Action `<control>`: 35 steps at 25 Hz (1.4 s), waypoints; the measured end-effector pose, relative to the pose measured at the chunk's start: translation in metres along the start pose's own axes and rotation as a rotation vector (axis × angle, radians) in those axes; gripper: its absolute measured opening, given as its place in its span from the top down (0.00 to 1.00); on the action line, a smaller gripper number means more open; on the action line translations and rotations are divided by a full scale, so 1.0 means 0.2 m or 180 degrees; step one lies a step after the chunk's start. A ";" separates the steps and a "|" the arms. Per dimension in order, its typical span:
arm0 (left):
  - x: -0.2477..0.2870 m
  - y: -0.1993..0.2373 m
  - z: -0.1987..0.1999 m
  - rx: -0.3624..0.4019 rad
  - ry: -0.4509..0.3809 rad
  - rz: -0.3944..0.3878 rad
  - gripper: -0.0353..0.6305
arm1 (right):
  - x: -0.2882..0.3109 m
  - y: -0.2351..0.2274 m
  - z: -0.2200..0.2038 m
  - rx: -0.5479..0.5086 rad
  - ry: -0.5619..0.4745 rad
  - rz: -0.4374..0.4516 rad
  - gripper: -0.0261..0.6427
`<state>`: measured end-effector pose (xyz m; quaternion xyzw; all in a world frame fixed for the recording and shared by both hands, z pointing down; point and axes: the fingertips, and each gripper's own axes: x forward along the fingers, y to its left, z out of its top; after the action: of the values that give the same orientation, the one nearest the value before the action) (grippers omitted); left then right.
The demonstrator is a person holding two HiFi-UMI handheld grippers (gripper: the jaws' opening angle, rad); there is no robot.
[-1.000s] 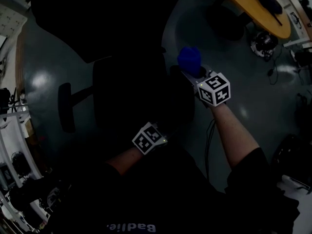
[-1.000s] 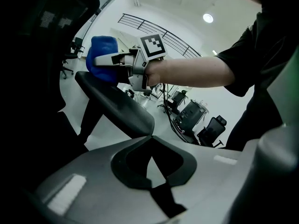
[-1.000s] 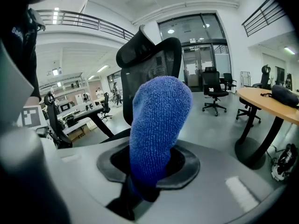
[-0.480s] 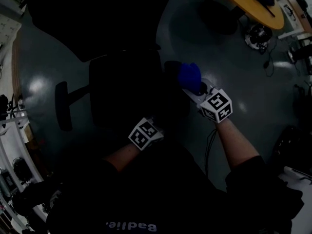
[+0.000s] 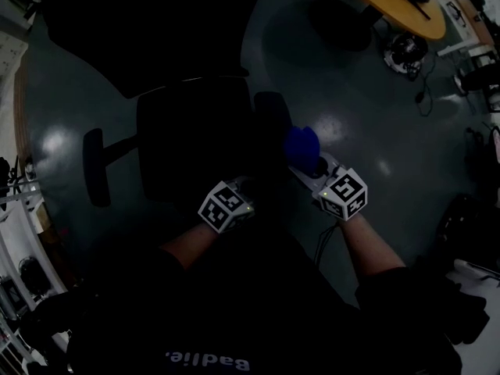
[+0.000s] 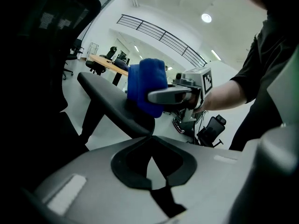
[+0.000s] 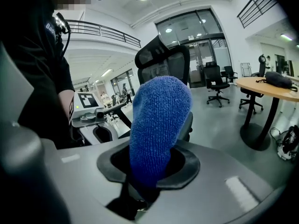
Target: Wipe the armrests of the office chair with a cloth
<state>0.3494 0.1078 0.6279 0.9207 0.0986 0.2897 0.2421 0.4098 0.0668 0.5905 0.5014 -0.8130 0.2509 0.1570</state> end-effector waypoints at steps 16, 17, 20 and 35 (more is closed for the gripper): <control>0.00 0.00 0.00 -0.0083 0.0032 -0.0003 0.92 | -0.15 0.28 -0.17 0.0183 0.0149 0.0123 0.78; 0.00 0.00 0.00 -0.0080 0.0031 -0.0004 0.92 | -0.16 0.25 -0.13 0.0139 0.0122 0.0106 0.78; 0.00 0.00 0.01 -0.0051 0.0019 -0.0003 0.92 | -0.15 0.10 0.07 -0.0051 -0.0003 0.0048 0.78; -0.01 -0.01 0.02 -0.0072 -0.0106 0.0012 0.92 | 0.48 -0.34 0.64 -0.0811 0.0190 0.0171 0.78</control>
<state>0.3499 0.1068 0.6228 0.9228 0.0896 0.2759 0.2536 0.4276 -0.1008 0.5503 0.4478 -0.8464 0.1645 0.2367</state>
